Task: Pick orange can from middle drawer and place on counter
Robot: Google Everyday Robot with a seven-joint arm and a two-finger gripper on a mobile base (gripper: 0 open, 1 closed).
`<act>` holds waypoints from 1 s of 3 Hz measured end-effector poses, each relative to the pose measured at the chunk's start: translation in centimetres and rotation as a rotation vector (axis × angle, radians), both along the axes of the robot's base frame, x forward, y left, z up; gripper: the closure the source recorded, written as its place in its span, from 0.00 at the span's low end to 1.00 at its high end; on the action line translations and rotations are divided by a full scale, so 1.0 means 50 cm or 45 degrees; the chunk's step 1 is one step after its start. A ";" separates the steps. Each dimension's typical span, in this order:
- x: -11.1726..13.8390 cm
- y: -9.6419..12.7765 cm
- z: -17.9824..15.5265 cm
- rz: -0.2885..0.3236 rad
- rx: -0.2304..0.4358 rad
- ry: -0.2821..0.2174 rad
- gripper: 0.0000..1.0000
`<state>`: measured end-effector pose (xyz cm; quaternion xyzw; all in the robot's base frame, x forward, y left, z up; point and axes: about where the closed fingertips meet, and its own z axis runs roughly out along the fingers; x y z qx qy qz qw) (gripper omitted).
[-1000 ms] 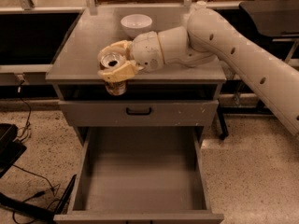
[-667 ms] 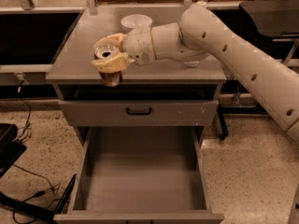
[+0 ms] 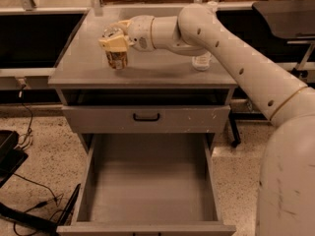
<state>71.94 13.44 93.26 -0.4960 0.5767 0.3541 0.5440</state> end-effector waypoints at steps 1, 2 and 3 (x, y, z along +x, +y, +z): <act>0.076 0.008 -0.054 -0.077 0.052 0.102 1.00; 0.093 0.015 -0.064 -0.083 0.067 0.148 0.81; 0.093 0.015 -0.056 -0.083 0.067 0.148 0.58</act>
Offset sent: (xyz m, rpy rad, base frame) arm 0.0865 0.0293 -0.1306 0.1187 0.4361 -0.0424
